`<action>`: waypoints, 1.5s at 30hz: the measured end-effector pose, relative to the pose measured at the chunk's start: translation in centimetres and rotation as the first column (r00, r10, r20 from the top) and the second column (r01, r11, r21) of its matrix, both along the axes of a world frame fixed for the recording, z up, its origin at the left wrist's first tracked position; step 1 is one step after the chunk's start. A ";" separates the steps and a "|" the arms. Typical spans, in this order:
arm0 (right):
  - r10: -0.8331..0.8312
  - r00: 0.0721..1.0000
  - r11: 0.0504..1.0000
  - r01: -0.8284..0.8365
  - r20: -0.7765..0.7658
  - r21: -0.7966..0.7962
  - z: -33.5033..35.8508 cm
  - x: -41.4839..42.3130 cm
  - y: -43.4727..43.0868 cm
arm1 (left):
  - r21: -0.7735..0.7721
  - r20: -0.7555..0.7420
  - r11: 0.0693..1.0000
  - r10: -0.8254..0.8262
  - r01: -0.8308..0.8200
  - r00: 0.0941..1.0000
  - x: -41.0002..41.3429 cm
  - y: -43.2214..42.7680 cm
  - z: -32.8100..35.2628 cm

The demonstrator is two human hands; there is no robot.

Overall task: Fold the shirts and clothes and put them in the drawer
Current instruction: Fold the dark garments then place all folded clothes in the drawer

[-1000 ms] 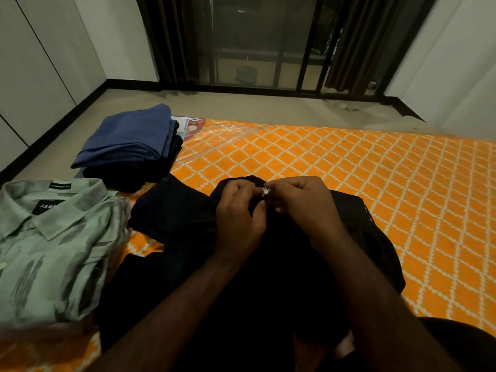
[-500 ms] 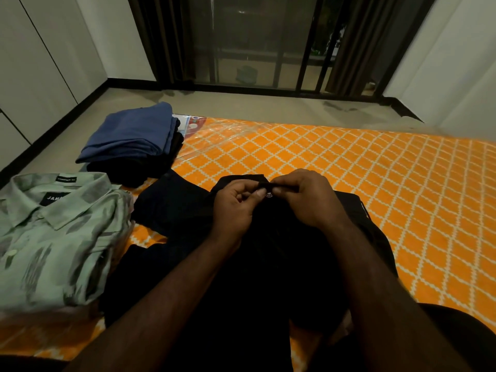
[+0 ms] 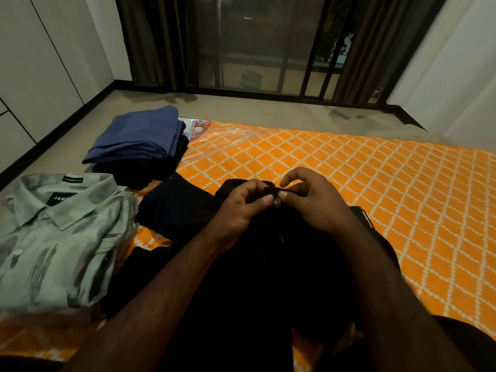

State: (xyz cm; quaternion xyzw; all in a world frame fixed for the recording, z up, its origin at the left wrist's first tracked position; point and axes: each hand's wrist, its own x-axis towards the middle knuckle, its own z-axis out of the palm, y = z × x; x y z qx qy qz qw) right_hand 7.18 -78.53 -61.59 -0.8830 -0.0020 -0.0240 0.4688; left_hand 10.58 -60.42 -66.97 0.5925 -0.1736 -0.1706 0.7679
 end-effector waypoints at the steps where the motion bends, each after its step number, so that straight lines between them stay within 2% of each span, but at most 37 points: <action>1: -0.003 1.000 1.000 0.003 0.007 0.027 0.1 0.0 0.0 | 0.039 0.024 0.997 0.061 -0.062 0.998 0.0 -0.1 0.0; 4: -0.033 0.999 0.987 0.030 0.016 0.160 0.2 -0.2 0.3 | 0.111 0.050 0.980 0.159 -0.163 0.986 -0.2 -0.2 0.4; 7: -0.077 0.997 0.955 0.071 0.011 0.287 0.5 -0.3 0.5 | 0.118 0.126 0.976 0.170 -0.185 0.977 -0.4 -0.3 0.7; 9: -0.082 0.997 0.943 0.080 -0.008 0.324 0.6 -0.3 0.6 | 0.105 0.111 0.979 0.162 -0.174 0.981 -0.5 -0.4 0.9; 11: -0.067 0.998 0.948 0.069 -0.017 0.311 0.7 -0.3 0.8 | 0.086 0.057 0.992 0.090 -0.094 0.994 -0.4 -0.3 1.2; 14: -0.014 1.000 0.959 0.014 -0.003 0.284 0.7 -0.6 0.9 | 0.206 0.100 0.978 0.001 -0.022 0.995 0.2 0.5 1.8; 19: 0.019 1.000 0.964 -0.016 -0.010 0.264 1.2 -0.8 1.2 | 0.270 0.187 0.952 0.095 -0.144 0.978 0.9 1.4 1.8; 23: 0.048 0.997 0.969 -0.033 -0.057 0.243 1.7 -1.0 0.5 | 0.402 0.389 0.882 0.078 -0.246 0.918 0.9 1.0 1.7; 26: 0.008 0.999 0.975 0.003 -0.048 0.221 2.1 -1.2 0.2 | 0.404 0.505 0.862 0.070 -0.307 0.860 0.7 0.8 1.7; 28: -0.013 1.000 0.992 0.014 -0.008 0.122 2.0 -1.1 0.3 | 0.389 0.590 0.846 0.076 -0.365 0.804 0.5 0.7 1.5; 30: 0.024 1.000 0.997 -0.023 0.008 -0.079 2.0 -0.8 0.1 | 0.373 0.709 0.807 0.069 -0.457 0.702 0.2 0.6 1.4; 32: 0.060 0.993 0.945 -0.090 -0.103 -0.313 2.4 -0.7 -0.8 | 0.329 0.790 0.785 0.075 -0.525 0.608 0.1 0.5 1.3; 34: -0.020 0.964 0.825 -0.134 -0.266 -0.549 2.5 -0.9 -2.4 | 0.284 0.807 0.774 0.127 -0.566 0.577 0.2 0.6 1.4; 35: -0.094 0.943 0.790 -0.124 -0.318 -0.601 2.5 -1.1 -3.2 | 0.265 0.808 0.769 0.152 -0.582 0.569 0.3 0.8 1.4; 37: -0.207 0.907 0.825 -0.041 -0.368 -0.564 2.2 -1.2 -4.8 | 0.245 0.815 0.764 0.171 -0.597 0.554 0.5 1.0 1.4; 41: -0.223 0.863 0.936 0.059 -0.454 -0.347 2.8 -1.2 -6.0 | 0.338 0.816 0.735 0.082 -0.587 0.573 1.0 1.6 1.0; 45: -0.319 0.822 0.910 0.128 -0.471 -0.394 2.2 -1.4 -6.7 | 0.598 0.647 0.586 0.050 -0.547 0.761 2.9 3.7 -0.9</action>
